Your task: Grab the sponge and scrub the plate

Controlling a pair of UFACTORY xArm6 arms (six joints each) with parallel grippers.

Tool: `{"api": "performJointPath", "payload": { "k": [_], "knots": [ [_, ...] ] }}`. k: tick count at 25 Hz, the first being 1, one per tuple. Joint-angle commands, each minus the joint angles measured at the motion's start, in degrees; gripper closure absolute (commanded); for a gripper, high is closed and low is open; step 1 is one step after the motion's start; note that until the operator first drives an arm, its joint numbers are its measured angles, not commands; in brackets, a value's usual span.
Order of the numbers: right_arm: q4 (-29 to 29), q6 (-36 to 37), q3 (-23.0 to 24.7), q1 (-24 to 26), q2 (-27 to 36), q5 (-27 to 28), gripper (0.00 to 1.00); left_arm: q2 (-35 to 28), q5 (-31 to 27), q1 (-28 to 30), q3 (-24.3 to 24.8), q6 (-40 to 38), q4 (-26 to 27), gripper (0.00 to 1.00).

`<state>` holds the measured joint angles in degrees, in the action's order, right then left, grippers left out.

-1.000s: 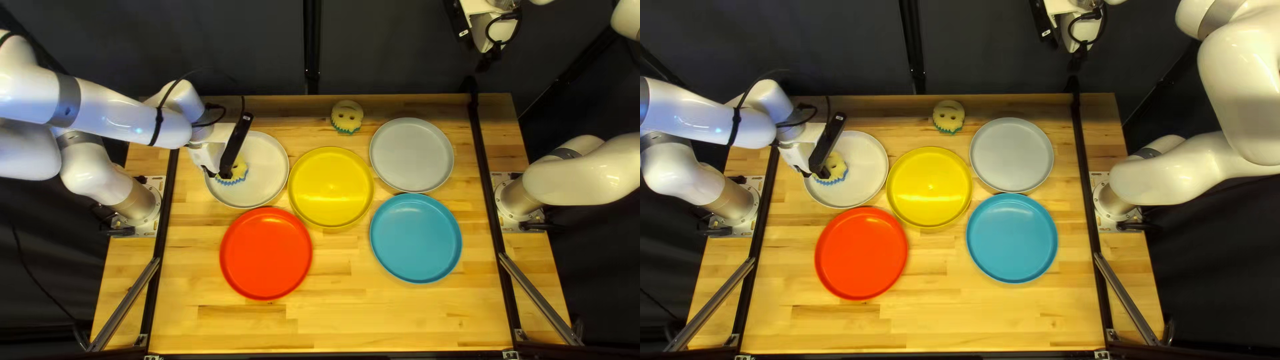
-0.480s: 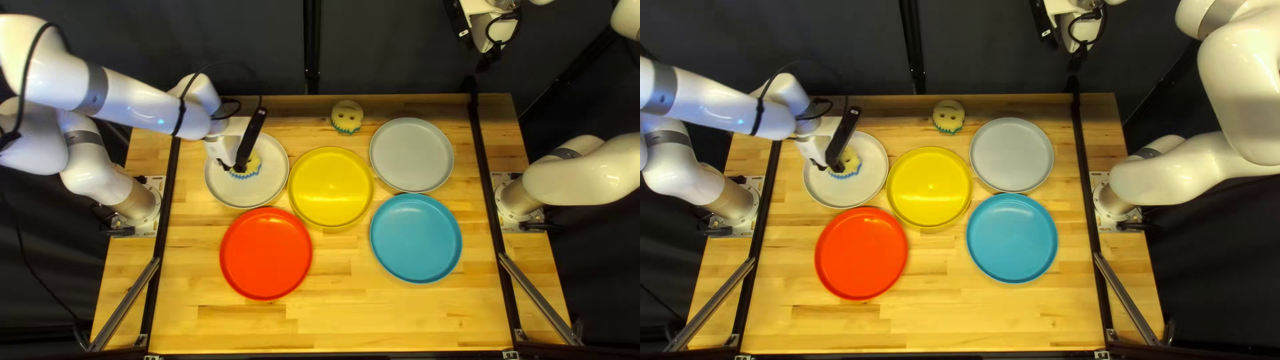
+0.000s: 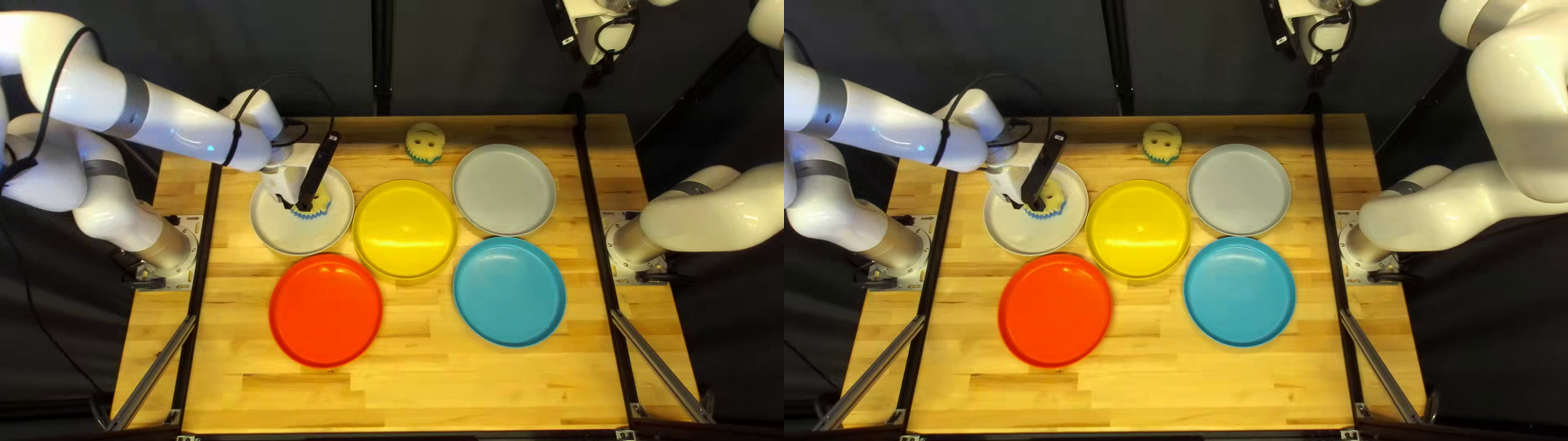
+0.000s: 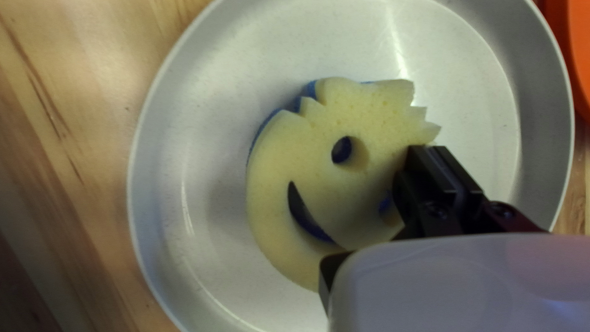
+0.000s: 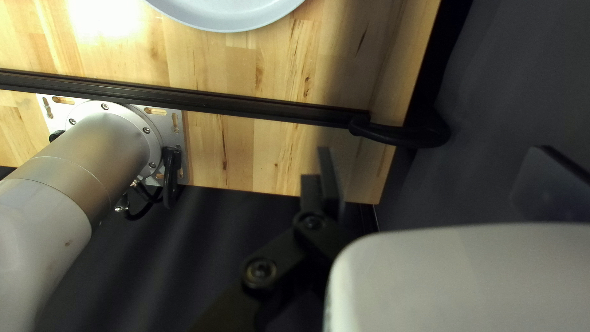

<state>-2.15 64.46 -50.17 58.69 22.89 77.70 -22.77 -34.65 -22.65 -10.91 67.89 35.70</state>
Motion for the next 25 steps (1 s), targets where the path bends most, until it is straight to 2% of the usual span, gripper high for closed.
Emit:
{"api": "performJointPath", "payload": {
  "k": [1, 3, 6, 15, 20, 23, 25],
  "knots": [
    [0.0, 0.0, 0.0, 0.0, 0.0, 0.0, 0.0, -6.0, -0.6, 2.7, 5.0, -4.5, -1.8, 1.0],
    [0.0, 0.0, 0.0, 0.0, 0.0, 0.0, 0.0, -7.2, -0.6, 3.4, 6.0, -5.4, -2.1, 1.0],
    [0.0, 0.0, 0.0, 0.0, 0.0, 0.0, 0.0, -5.4, 0.2, 3.7, 5.1, -4.8, -1.3, 1.0],
    [0.0, 0.0, 0.0, 0.0, 0.0, 0.0, 0.0, 9.5, 2.8, 2.5, -7.2, 1.1, 1.9, 1.0],
    [0.0, 0.0, 0.0, 0.0, 0.0, 0.0, 0.0, 15.6, 3.1, 2.3, -13.4, 2.9, 2.7, 1.0],
    [0.0, 0.0, 0.0, 0.0, 0.0, 0.0, 0.0, 17.4, 3.5, 3.0, -15.3, 3.3, 3.2, 1.0],
    [0.0, 0.0, 0.0, 0.0, 0.0, 0.0, 0.0, 17.1, 3.9, 3.8, -14.9, 3.3, 3.6, 1.0]
  ]
}}
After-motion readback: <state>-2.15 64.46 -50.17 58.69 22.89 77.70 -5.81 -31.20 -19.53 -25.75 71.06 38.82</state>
